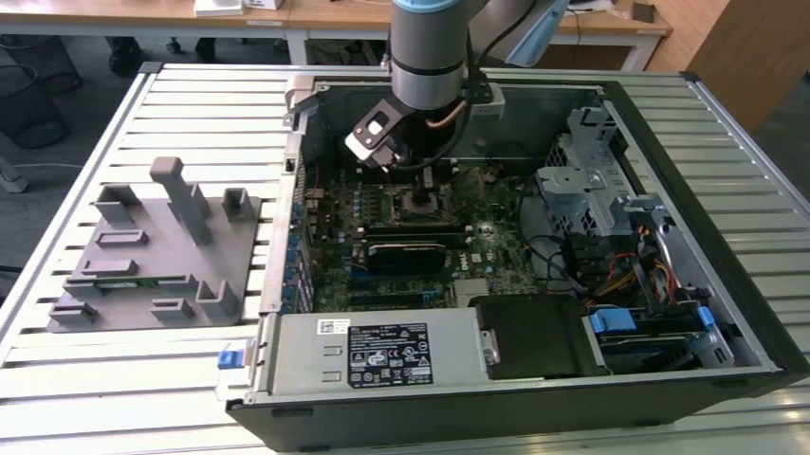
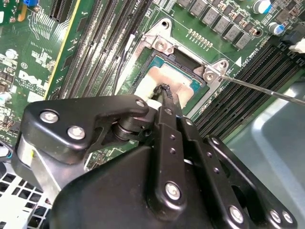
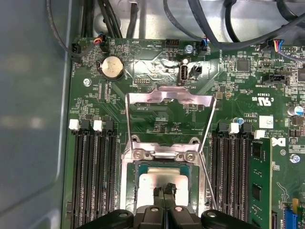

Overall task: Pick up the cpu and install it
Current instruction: 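Place the cpu into insertion slot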

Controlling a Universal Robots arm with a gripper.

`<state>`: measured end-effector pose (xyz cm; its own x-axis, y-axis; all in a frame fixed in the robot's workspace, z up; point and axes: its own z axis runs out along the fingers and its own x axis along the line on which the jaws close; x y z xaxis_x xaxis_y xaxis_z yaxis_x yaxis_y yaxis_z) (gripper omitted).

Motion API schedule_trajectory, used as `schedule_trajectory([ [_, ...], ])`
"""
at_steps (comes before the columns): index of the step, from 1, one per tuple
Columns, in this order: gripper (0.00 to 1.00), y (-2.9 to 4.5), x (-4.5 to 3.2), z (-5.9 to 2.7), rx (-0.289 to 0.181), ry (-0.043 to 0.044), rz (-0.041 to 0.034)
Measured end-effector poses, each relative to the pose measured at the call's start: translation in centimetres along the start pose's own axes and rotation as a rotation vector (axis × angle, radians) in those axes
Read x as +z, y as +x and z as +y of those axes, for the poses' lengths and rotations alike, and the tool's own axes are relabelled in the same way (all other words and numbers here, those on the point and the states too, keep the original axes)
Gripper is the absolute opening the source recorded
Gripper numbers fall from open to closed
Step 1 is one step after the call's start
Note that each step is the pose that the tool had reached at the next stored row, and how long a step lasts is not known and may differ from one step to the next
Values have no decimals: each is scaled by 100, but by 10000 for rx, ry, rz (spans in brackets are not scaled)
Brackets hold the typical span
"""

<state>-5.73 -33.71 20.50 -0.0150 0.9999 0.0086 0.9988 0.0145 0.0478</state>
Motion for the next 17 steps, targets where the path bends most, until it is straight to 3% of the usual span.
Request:
schedule_trajectory([
  [17, 11, 1, -60, 4, 132, 31, -10],
])
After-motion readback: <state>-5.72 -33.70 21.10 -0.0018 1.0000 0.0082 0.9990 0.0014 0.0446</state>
